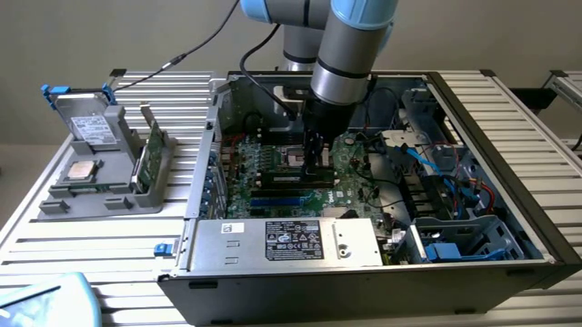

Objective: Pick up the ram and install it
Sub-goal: 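Insert the ram into the slot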

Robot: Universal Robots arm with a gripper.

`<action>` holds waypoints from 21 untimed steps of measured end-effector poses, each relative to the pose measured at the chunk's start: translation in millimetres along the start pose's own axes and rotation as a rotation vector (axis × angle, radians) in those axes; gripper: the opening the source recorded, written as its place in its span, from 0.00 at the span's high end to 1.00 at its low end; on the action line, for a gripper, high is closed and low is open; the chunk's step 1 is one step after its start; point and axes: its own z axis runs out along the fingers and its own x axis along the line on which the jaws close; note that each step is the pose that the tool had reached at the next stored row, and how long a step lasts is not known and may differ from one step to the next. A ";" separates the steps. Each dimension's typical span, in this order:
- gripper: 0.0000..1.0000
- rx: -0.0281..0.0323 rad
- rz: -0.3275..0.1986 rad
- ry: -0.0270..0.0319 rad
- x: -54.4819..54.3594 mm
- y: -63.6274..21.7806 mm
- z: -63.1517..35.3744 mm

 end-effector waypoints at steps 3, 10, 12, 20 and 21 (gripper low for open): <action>0.86 0.0000 0.000 -0.0006 0.0 -0.3 0.0; 0.86 0.0004 0.000 -0.0022 0.0 -1.1 0.5; 0.86 0.0003 0.000 -0.0025 0.0 -1.2 0.7; 0.86 0.0003 0.000 -0.0027 0.0 -1.3 1.2; 0.86 0.0003 0.000 -0.0028 -0.1 -1.3 1.2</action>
